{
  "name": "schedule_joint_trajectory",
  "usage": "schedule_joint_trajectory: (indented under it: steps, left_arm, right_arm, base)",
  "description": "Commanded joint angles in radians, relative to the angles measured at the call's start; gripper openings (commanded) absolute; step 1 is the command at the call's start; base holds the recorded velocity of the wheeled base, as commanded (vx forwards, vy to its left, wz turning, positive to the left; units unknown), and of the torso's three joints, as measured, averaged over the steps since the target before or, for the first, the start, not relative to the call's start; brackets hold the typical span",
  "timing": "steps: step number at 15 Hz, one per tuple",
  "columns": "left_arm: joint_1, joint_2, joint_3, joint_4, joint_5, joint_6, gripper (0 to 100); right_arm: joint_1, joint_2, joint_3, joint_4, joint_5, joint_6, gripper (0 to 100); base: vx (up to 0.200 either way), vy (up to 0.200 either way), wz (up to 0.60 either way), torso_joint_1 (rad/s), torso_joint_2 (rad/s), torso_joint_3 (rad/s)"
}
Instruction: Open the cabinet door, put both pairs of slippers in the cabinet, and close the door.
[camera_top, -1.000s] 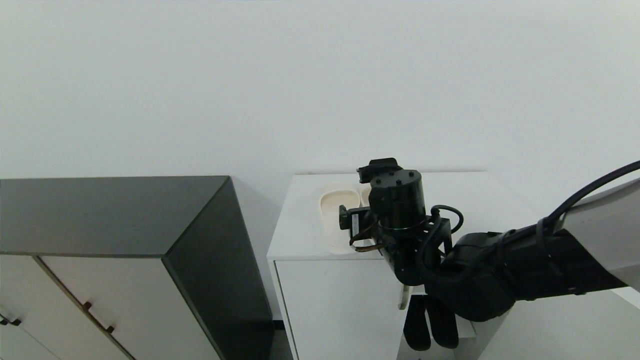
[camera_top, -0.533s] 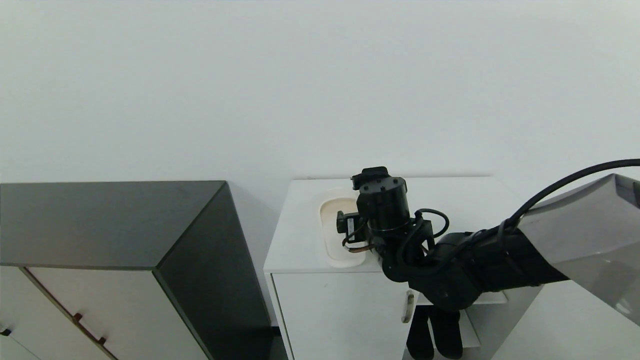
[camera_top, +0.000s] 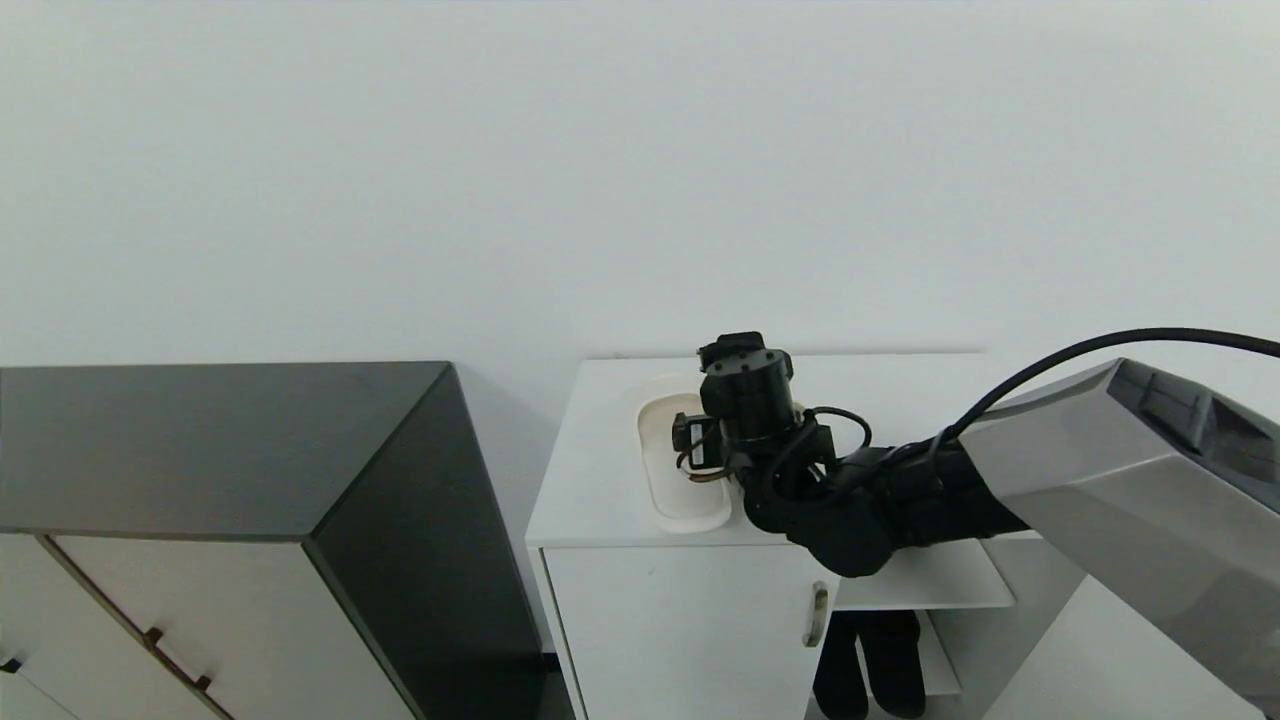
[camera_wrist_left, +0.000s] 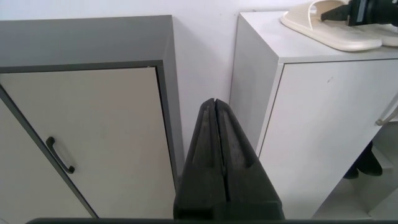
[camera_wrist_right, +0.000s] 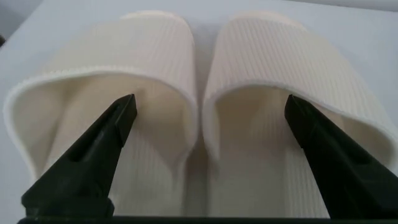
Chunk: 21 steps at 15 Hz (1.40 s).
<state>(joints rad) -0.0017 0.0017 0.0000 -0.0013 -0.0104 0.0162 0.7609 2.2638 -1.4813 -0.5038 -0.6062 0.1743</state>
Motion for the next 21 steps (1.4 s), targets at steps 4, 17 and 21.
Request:
schedule_joint_trajectory:
  steps: [4,17,21]
  left_arm:
    - [0.0,0.0,0.0,0.0,0.0,-0.001,0]
    - [0.0,0.0,0.0,0.0,0.003,-0.004,0]
    - [0.0,0.0,0.0,0.0,0.001,-0.002,0]
  right_arm:
    - [-0.011,0.037,-0.044,0.002,0.005,0.002,0]
    - [0.075,-0.345,0.296,-0.016,0.074,0.017,0]
    - [0.135,-0.51,0.587,-0.137,0.078,0.011,0]
  base:
    - [0.0,0.0,0.0,0.0,0.0,0.0]
    - [0.0,0.0,0.0,0.0,0.0,0.0]
    - [0.0,0.0,0.0,0.0,0.0,0.0]
